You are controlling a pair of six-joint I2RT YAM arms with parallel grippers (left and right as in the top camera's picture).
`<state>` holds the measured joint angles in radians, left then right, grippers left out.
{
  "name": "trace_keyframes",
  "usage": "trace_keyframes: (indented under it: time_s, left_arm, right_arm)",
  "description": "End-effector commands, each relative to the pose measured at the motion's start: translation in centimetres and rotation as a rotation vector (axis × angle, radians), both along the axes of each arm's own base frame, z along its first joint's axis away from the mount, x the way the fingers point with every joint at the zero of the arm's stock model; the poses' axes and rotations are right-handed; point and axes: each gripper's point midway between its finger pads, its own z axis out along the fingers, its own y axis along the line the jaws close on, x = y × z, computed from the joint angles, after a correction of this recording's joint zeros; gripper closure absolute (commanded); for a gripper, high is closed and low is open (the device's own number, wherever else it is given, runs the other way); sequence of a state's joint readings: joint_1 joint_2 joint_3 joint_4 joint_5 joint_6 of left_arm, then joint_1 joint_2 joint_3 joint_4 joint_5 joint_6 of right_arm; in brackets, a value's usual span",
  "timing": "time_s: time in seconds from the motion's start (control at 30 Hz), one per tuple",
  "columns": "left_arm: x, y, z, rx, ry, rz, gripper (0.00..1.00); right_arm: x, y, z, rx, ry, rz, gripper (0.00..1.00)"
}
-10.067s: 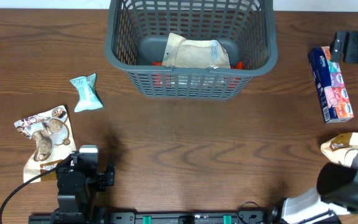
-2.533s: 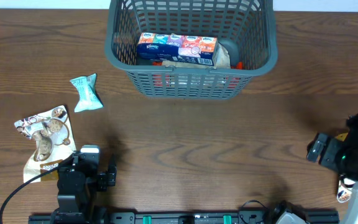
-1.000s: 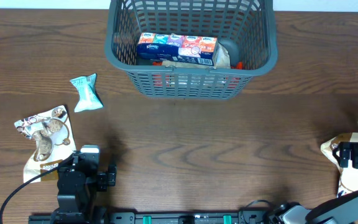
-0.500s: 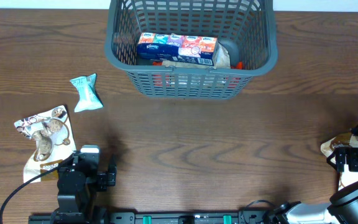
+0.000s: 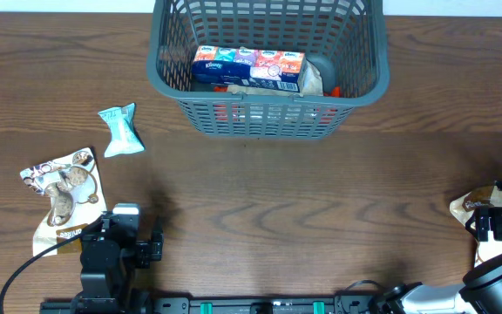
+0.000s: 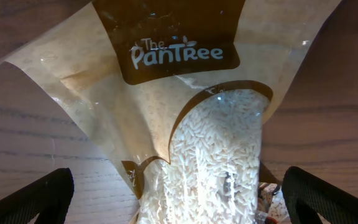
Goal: Pack container
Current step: 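Close the right gripper on the rice bag top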
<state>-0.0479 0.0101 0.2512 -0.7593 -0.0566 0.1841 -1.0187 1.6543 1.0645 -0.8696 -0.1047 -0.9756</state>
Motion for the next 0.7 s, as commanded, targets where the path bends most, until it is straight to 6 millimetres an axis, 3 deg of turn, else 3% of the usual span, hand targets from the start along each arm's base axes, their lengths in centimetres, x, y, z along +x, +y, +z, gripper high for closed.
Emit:
trace_keyframes:
  time_s: [0.0,0.67]
  left_arm:
    - [0.0,0.2,0.3,0.013,-0.01,0.005,0.01]
    - [0.0,0.2,0.3,0.014,-0.011,0.006,0.01]
  right_arm:
    - [-0.4,-0.4,-0.1,-0.002,0.003,-0.004,0.01]
    - [2.1,2.1,0.1,0.112,-0.118,0.027,0.01]
